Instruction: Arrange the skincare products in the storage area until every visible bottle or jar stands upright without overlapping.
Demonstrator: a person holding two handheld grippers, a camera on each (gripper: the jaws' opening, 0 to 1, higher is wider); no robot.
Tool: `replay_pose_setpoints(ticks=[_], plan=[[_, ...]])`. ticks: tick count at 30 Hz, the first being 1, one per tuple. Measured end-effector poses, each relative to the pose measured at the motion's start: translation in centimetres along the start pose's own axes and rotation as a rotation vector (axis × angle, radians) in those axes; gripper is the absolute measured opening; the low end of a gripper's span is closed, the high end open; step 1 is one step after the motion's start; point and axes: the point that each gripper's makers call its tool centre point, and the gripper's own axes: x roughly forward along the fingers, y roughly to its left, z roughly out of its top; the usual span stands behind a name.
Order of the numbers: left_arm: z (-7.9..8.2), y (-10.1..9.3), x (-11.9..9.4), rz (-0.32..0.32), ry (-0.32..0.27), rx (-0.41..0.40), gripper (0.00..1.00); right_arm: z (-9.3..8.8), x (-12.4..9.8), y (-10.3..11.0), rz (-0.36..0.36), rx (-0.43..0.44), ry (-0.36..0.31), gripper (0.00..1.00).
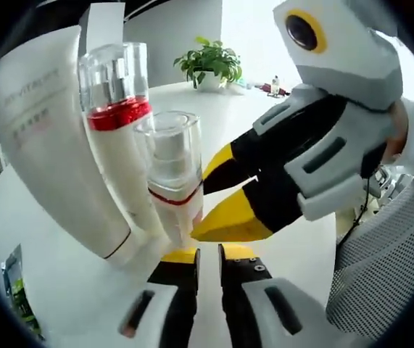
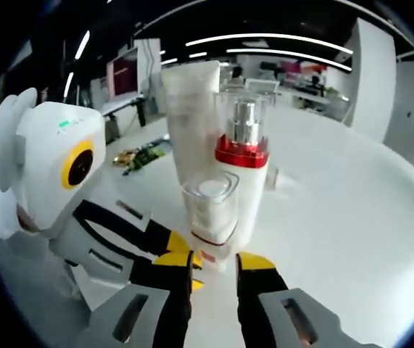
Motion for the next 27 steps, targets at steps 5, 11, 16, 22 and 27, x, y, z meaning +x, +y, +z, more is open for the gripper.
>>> replay_pose_setpoints(ticks=[5,11,16,22,27], plan=[[-0.2,0.4,0.0,0.012,-0.007,-0.003,0.13,0.1,0.4,0.4,0.028,0.031,-0.018,0.23],[0.6,0.2,0.1,-0.003,-0.051,0.002,0.17,0.4,1.0,0.4,0.03,0.017,-0.031,0.27],[0.7,0.2,0.3,-0.002,-0.062,0.017,0.22,0.8,1.3,0.1,0.039,0.034,-0.042,0.29],[0.6,0.3,0.5,0.001,-0.067,0.028,0.26,0.8,1.9,-0.1,0.046,0.059,-0.043,0.29],[0.7,0.3,0.8,-0.011,-0.081,0.032,0.32,0.9,2.2,-0.3,0.045,0.063,-0.041,0.29]])
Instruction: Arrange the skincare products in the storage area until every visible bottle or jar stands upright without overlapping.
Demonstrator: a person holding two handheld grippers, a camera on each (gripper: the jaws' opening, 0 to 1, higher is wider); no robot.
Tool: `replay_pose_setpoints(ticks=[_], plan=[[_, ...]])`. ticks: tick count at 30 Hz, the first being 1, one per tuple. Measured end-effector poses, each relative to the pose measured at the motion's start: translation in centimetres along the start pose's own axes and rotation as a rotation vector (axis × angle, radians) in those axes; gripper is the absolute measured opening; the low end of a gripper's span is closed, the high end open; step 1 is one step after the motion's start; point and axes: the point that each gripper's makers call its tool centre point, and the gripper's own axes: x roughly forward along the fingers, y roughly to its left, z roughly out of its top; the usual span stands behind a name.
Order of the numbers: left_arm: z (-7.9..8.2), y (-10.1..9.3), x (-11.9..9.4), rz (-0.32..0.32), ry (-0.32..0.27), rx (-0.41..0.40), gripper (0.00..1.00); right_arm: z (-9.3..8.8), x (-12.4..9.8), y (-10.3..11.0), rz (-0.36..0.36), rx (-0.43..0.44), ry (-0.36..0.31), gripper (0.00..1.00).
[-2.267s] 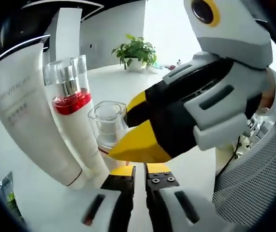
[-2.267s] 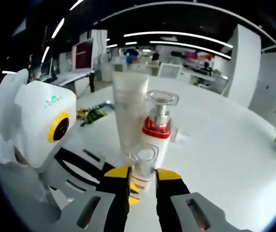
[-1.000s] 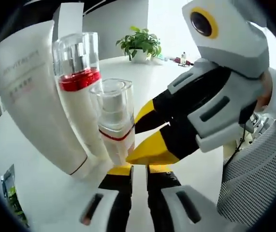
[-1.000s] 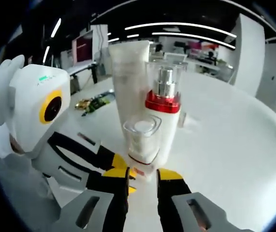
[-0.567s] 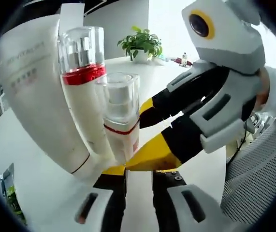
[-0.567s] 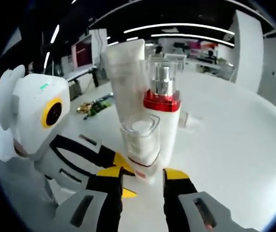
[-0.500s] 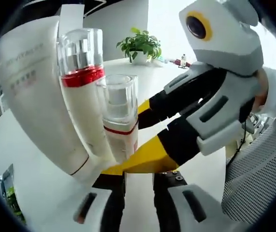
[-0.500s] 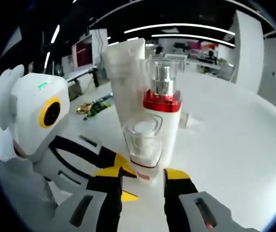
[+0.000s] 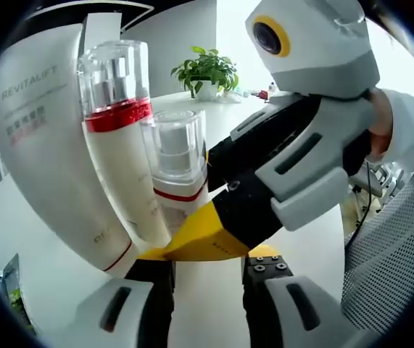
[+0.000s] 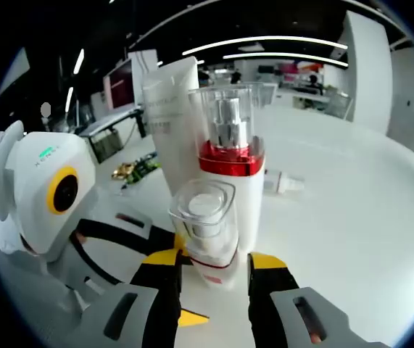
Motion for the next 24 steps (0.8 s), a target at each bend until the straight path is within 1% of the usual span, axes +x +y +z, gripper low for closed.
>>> replay_pose_setpoints(ticks=[3,9,14,17,20,24], plan=[[-0.1,0.0,0.0,0.003,0.001,0.007,0.33,0.0,0.1,0.0,0.004,0.005,0.003,0.28],[0.0,-0.1,0.2,-0.002,-0.005,0.0,0.41,0.0,0.3,0.2,0.01,0.006,0.007,0.27],[0.0,0.1,0.2,0.007,-0.006,-0.001,0.43,-0.1,0.4,0.4,0.02,0.017,0.011,0.28],[0.1,0.0,0.3,-0.001,-0.011,-0.006,0.44,-0.3,0.6,0.9,0.029,0.01,0.018,0.29],[0.0,0.1,0.3,0.006,-0.008,-0.005,0.44,-0.1,0.8,1.2,0.042,0.014,0.019,0.28],[-0.3,0.1,0.4,0.004,0.0,-0.002,0.45,-0.2,0.9,1.2,0.04,0.003,0.026,0.28]])
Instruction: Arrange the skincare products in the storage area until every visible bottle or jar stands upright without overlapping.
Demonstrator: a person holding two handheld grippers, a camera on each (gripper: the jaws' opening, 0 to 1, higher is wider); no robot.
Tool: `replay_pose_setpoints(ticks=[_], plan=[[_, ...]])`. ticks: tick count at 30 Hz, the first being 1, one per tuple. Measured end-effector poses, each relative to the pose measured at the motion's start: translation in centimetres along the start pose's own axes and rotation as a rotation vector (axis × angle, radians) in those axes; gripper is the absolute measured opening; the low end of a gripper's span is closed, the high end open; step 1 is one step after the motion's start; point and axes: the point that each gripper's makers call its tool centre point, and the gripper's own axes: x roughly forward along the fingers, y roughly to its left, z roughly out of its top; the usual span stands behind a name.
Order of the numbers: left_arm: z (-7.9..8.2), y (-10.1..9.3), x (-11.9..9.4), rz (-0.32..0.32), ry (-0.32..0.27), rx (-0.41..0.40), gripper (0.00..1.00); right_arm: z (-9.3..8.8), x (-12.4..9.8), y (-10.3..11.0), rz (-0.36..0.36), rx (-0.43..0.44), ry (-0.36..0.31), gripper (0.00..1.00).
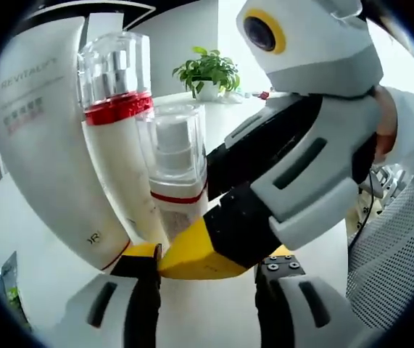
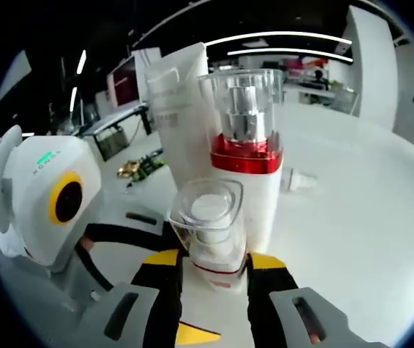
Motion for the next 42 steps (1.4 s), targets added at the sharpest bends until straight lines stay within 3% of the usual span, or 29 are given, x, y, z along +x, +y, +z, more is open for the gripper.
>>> replay_pose_setpoints(ticks=[9,31,38,42], plan=[[0.1,-0.3,0.3,-0.02,-0.004,-0.003,0.44,-0.7,0.1,-1.4,-0.032,0.026,0.007,0.35],[-0.1,0.3,0.3,-0.002,0.001,-0.011,0.44,-0.9,0.8,-0.5,0.001,-0.01,0.024,0.32],[-0.7,0.4,0.2,0.006,0.024,-0.019,0.42,-2.2,0.4,-1.2,-0.026,0.008,0.057,0.31],[-0.9,0.5,0.2,0.016,0.03,-0.015,0.42,-2.5,0.2,-1.2,-0.032,0.029,0.058,0.25]])
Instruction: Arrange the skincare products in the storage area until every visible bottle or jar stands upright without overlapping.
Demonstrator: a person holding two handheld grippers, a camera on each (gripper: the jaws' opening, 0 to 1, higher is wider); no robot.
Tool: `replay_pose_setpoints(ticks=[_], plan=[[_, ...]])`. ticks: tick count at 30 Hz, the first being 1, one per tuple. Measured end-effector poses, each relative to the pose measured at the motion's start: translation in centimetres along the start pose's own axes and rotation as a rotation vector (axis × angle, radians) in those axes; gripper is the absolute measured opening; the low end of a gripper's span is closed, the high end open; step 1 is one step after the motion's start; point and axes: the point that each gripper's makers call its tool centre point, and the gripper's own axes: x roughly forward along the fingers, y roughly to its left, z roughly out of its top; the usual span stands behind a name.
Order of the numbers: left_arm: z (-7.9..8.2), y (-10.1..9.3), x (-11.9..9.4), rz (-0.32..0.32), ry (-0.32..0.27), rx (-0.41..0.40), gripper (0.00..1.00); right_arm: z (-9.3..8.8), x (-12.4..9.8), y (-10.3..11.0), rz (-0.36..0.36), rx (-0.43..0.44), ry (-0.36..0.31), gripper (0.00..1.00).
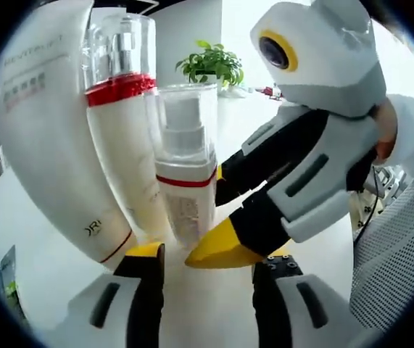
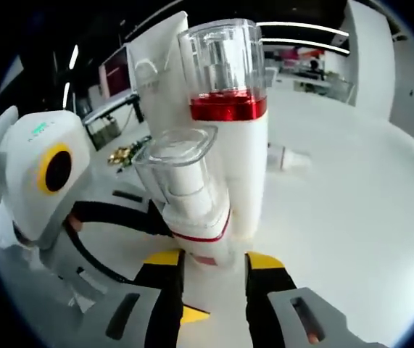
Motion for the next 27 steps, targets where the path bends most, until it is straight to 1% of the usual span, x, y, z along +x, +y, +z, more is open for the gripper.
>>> replay_pose_setpoints(ticks=[2,5,9,14,19,24,27], plan=[[0.1,0.0,0.0,0.003,-0.002,-0.002,0.42,0.0,-0.1,0.0,-0.004,0.001,-0.001,0.24],[0.0,0.3,-0.1,0.018,0.004,0.004,0.38,0.3,-0.5,0.0,-0.009,-0.013,-0.003,0.22],[0.0,0.8,-0.2,0.036,0.006,-0.004,0.35,0.4,-0.5,0.3,-0.002,-0.005,-0.009,0.17],[-0.3,1.3,-0.4,0.056,0.015,-0.007,0.3,0.4,-0.6,0.2,-0.006,-0.007,-0.005,0.17],[-0.3,1.5,-0.4,0.075,0.019,-0.011,0.27,0.4,-0.4,0.0,-0.023,0.016,-0.001,0.16],[-0.3,1.5,-0.5,0.075,0.021,-0.018,0.23,0.3,-0.2,-0.4,-0.053,0.023,0.005,0.15],[-0.3,1.4,-0.5,0.068,0.023,-0.022,0.23,0.2,-0.1,-0.4,-0.057,0.05,0.002,0.15]])
